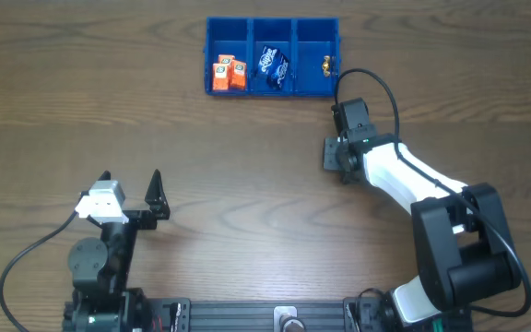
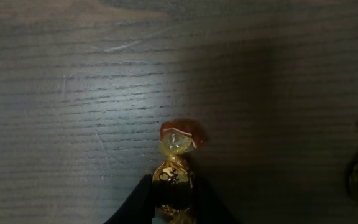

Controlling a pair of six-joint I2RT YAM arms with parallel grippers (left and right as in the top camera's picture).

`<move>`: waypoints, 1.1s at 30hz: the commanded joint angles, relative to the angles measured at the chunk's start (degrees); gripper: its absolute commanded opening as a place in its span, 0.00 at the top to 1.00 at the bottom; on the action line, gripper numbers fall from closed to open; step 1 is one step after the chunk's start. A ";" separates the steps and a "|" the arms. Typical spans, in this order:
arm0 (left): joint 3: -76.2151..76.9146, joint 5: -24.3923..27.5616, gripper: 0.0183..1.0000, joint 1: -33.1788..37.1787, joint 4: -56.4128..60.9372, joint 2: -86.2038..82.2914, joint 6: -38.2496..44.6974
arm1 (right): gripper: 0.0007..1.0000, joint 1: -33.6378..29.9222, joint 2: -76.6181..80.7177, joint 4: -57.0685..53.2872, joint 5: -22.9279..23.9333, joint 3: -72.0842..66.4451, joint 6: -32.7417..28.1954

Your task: Sort Candies Into Trays

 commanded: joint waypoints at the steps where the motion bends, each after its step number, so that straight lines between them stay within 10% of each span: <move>1: -1.07 0.79 0.00 0.39 -1.97 -0.17 0.61 | 0.85 -0.11 0.55 0.50 0.79 0.13 0.37; 13: -1.07 0.79 0.00 0.39 -1.97 -0.17 0.61 | 0.86 8.33 -19.63 0.42 2.95 11.76 -5.35; 33: -1.07 0.79 0.00 0.39 -1.95 -0.17 0.61 | 0.71 2.05 13.66 2.97 7.76 38.42 -10.69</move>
